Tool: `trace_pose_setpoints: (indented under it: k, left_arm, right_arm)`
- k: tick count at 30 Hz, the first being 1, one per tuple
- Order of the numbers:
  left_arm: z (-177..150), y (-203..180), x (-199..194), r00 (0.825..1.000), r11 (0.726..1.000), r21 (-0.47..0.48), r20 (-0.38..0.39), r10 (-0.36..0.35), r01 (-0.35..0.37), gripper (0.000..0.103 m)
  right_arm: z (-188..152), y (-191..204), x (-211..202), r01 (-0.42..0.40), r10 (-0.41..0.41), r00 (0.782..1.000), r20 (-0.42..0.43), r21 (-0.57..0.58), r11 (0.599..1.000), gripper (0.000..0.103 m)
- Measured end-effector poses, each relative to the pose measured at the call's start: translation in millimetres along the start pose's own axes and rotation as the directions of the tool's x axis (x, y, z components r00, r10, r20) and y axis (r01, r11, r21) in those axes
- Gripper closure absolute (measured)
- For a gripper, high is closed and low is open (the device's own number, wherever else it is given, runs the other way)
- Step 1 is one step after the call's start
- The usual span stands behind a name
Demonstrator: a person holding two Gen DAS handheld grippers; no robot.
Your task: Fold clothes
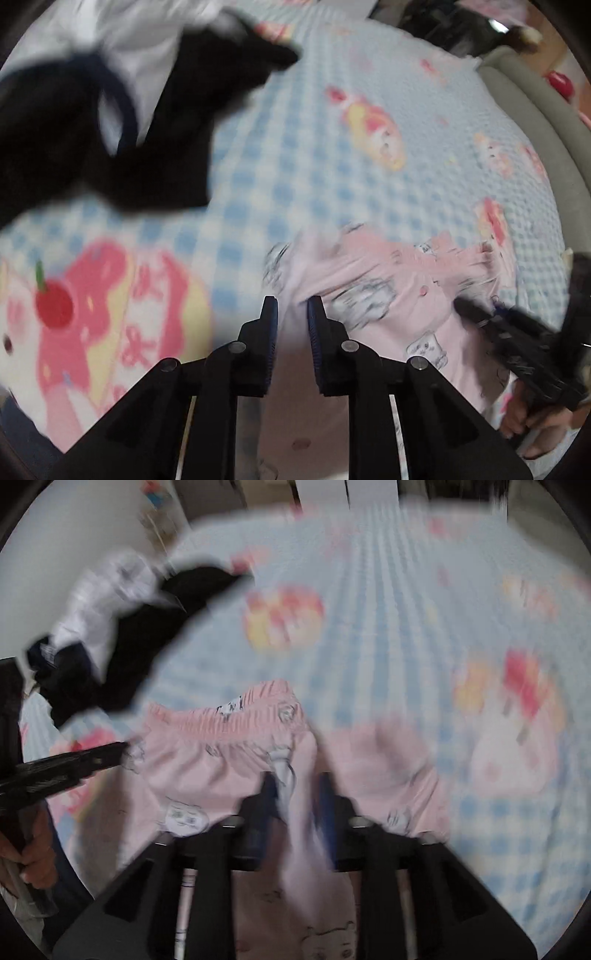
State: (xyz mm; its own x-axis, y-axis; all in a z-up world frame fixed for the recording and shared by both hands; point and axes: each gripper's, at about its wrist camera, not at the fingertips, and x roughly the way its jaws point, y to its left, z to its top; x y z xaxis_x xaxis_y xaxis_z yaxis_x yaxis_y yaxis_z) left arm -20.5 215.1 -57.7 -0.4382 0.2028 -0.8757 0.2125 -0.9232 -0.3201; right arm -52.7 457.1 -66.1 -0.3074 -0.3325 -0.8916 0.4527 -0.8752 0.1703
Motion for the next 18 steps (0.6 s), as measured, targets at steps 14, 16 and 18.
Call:
trace_pose_setpoints:
  k: [14, 16, 18]
  left_arm:
    - [-71.2, -42.2, 22.9, 0.998, 0.981, 0.189, -0.050, -0.037, 0.046, 0.076]
    - [-69.5, -28.6, 15.0, 0.999, 0.984, 0.178, -0.034, 0.021, -0.014, 0.084]
    - [-72.6, -10.8, 1.9, 0.999, 0.991, 0.132, -0.025, 0.020, -0.017, 0.086]
  right_arm:
    - [-91.6, 7.0, -38.1, 0.100, -0.103, 0.991, 0.081, 0.035, 0.994, 0.046]
    - [-100.7, -5.7, -28.3, 0.141, -0.143, 0.989, 0.036, 0.053, 0.989, 0.047]
    - [-100.1, -21.3, -39.8, 0.138, -0.142, 0.989, 0.030, 0.115, 0.984, 0.045]
